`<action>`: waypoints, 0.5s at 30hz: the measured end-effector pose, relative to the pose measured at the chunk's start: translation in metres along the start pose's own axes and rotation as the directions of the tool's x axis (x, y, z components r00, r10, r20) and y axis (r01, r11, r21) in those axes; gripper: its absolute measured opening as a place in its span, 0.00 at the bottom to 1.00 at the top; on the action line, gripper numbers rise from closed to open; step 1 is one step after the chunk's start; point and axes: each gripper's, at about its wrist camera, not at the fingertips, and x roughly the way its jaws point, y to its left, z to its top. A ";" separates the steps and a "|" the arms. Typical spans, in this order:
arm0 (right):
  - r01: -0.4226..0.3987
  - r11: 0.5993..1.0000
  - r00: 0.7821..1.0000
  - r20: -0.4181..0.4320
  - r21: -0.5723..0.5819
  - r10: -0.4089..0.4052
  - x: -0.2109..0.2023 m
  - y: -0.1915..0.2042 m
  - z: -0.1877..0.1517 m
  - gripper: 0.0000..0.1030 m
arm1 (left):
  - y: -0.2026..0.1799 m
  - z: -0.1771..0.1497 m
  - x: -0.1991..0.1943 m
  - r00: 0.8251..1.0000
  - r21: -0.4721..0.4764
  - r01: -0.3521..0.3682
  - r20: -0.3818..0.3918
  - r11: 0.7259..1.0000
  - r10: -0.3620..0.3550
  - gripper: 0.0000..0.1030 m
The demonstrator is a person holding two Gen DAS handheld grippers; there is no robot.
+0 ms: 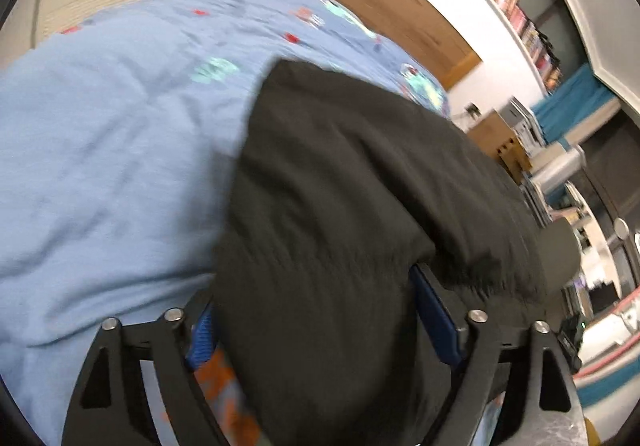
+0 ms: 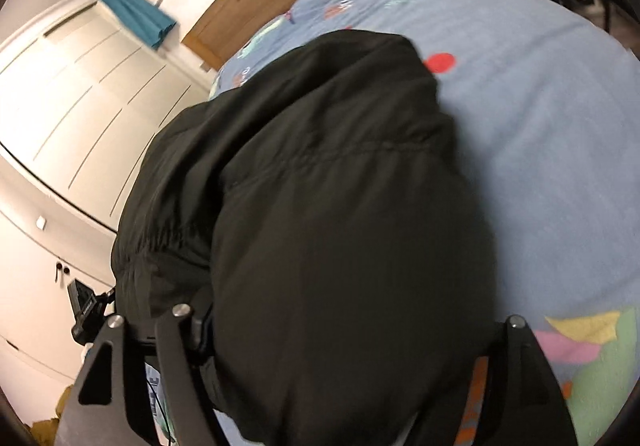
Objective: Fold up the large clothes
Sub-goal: 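Lower the folded end onto the bundle and open both grippers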
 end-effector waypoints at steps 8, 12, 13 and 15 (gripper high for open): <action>0.006 1.000 1.000 0.030 0.027 -0.007 -0.030 -0.017 -0.007 0.74 | 0.015 -0.004 -0.040 0.996 -0.023 -0.059 0.058 0.998 0.060 0.82; 0.014 0.998 0.999 0.049 0.054 -0.017 -0.052 -0.024 -0.006 0.74 | 0.011 -0.020 -0.052 0.996 0.007 -0.072 0.059 0.997 0.071 0.82; 0.031 0.998 0.997 0.066 0.058 -0.035 -0.060 -0.025 -0.006 0.74 | 0.009 -0.023 -0.054 0.996 0.010 -0.070 0.058 0.998 0.069 0.82; 0.038 0.996 0.995 0.090 0.082 -0.046 -0.079 -0.034 -0.010 0.74 | 0.004 -0.028 -0.058 0.996 0.014 -0.072 0.059 0.997 0.071 0.82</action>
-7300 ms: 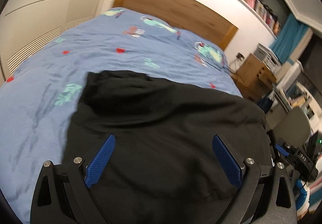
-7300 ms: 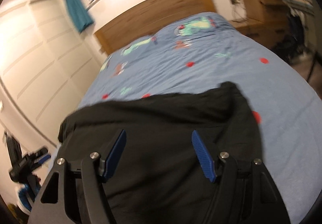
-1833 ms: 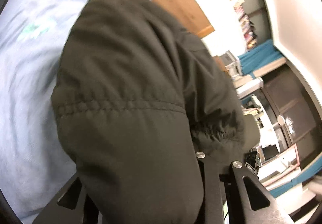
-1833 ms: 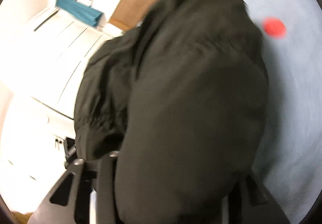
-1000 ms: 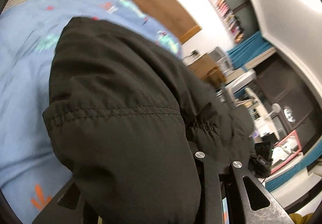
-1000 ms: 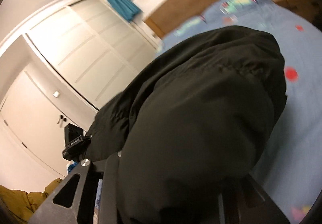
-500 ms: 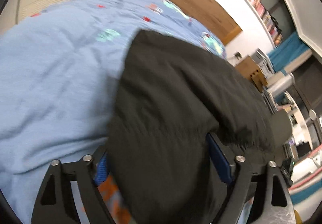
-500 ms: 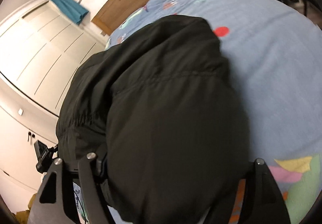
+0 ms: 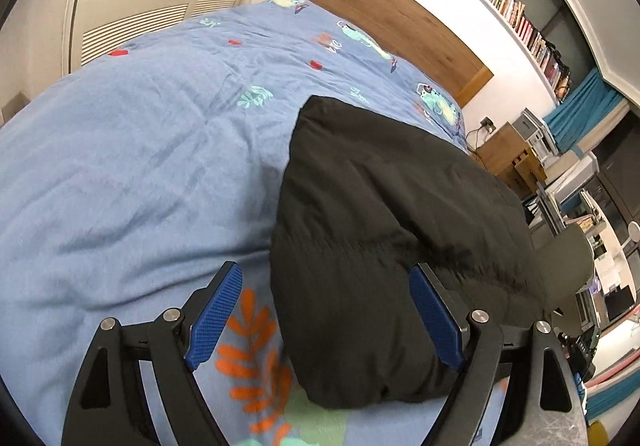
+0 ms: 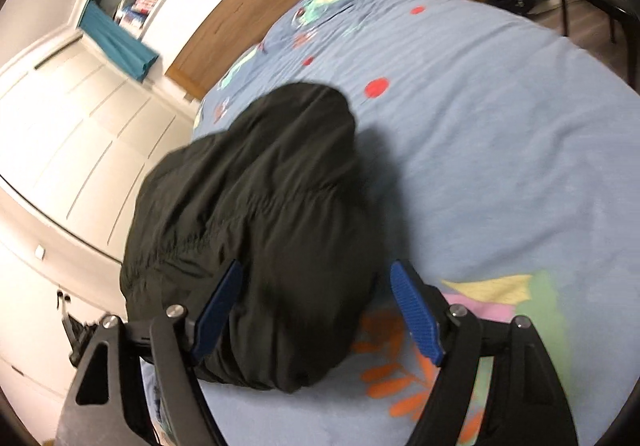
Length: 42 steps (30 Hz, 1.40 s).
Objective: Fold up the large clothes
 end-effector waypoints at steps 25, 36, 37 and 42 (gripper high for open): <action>0.196 0.921 0.980 0.090 -0.336 -0.176 -0.109 0.127 -0.134 0.74 | -0.114 -0.129 -0.105 0.933 0.227 -0.337 0.209 0.914 0.292 0.99; 0.192 0.891 0.981 0.118 -0.412 -0.157 -0.130 0.178 -0.183 0.74 | -0.154 -0.165 -0.132 0.934 0.338 -0.318 0.272 0.886 0.232 0.99; 0.193 0.890 0.980 0.123 -0.414 -0.155 -0.132 0.181 -0.186 0.74 | -0.157 -0.166 -0.133 0.934 0.344 -0.317 0.275 0.884 0.228 0.99; 0.213 0.887 0.975 0.146 -0.410 -0.166 -0.137 0.191 -0.202 0.74 | -0.167 -0.171 -0.138 0.929 0.358 -0.324 0.295 0.875 0.224 0.99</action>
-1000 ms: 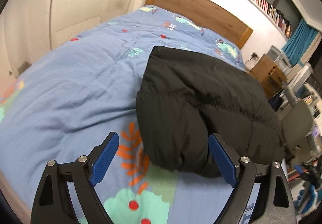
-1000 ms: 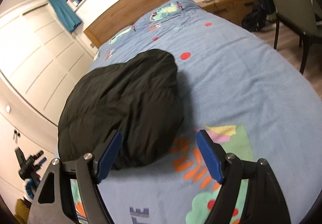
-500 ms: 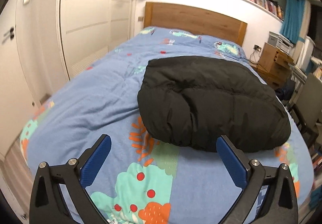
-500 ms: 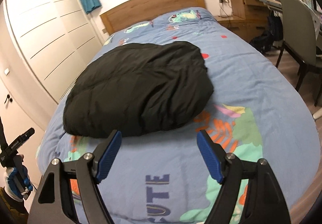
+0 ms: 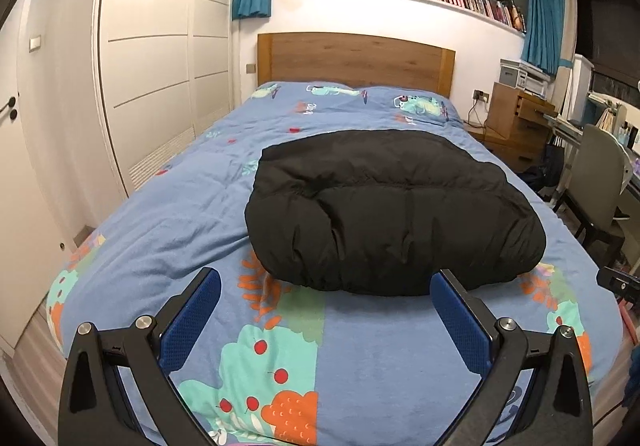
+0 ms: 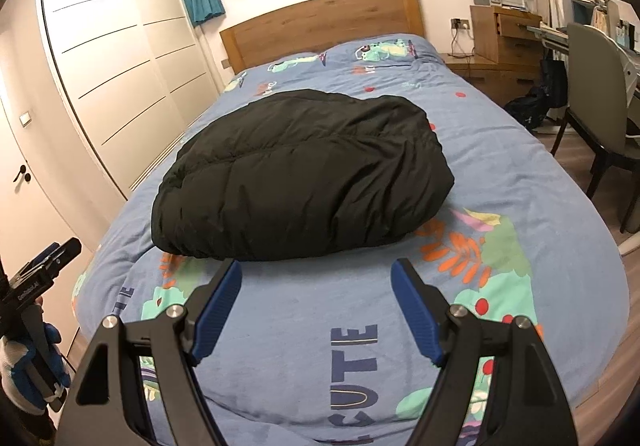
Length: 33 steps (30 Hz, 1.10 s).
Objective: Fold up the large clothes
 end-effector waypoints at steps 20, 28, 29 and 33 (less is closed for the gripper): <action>0.157 0.986 0.987 0.038 -0.050 -0.155 0.003 0.003 -0.019 0.74 | -0.034 -0.016 -0.013 0.995 0.061 -0.046 0.087 0.997 0.041 0.99; 0.188 0.979 0.982 0.025 -0.079 -0.187 0.009 0.002 -0.028 0.74 | -0.038 -0.021 -0.009 0.995 0.062 -0.067 0.076 0.996 0.062 0.99; 0.189 0.979 0.982 0.023 -0.078 -0.187 0.009 0.001 -0.029 0.74 | -0.038 -0.021 -0.008 0.996 0.062 -0.062 0.071 0.996 0.058 0.99; 0.195 0.978 0.981 0.018 -0.077 -0.194 0.010 -0.001 -0.031 0.74 | -0.037 -0.024 -0.005 0.997 0.052 -0.055 0.052 0.997 0.052 0.99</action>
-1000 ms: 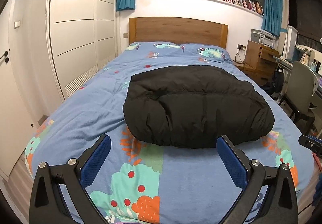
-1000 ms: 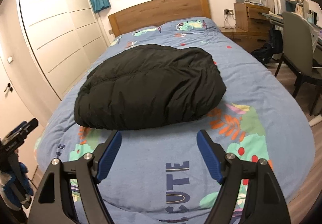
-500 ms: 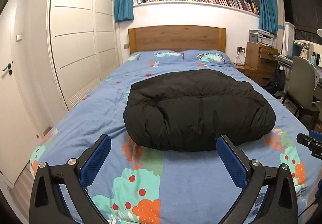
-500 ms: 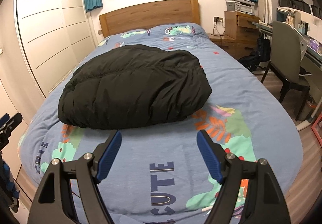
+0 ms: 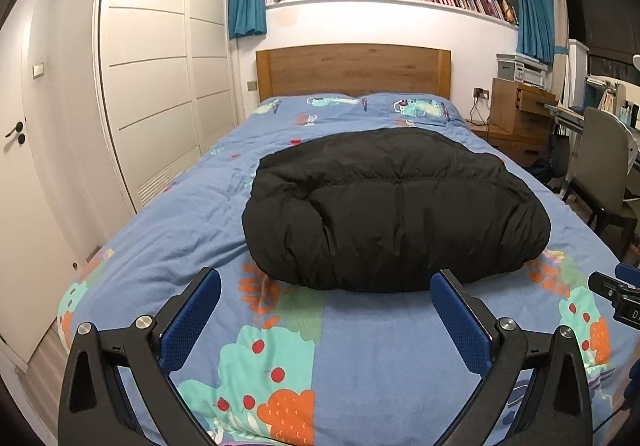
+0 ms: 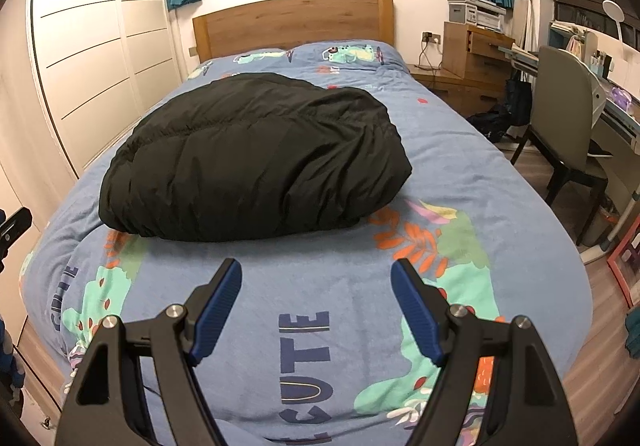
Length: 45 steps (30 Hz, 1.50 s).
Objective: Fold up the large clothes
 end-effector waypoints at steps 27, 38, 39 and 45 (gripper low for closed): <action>0.020 1.000 1.000 -0.018 0.006 -0.020 0.006 -0.009 -0.007 0.74 | -0.005 -0.012 0.013 0.998 0.026 0.025 -0.062 0.999 -0.023 0.99; 0.035 0.999 0.999 0.004 0.000 -0.035 -0.001 -0.011 -0.007 0.74 | -0.003 -0.016 0.015 0.996 0.026 0.035 -0.083 0.999 -0.032 0.99; 0.037 0.999 0.999 0.007 -0.002 -0.037 -0.002 -0.011 -0.007 0.74 | -0.004 -0.016 0.015 0.996 0.027 0.035 -0.084 0.999 -0.033 0.99; 0.044 0.999 0.999 0.018 -0.010 -0.043 -0.006 -0.011 -0.006 0.74 | -0.005 -0.016 0.017 0.994 0.028 0.045 -0.098 0.999 -0.042 0.99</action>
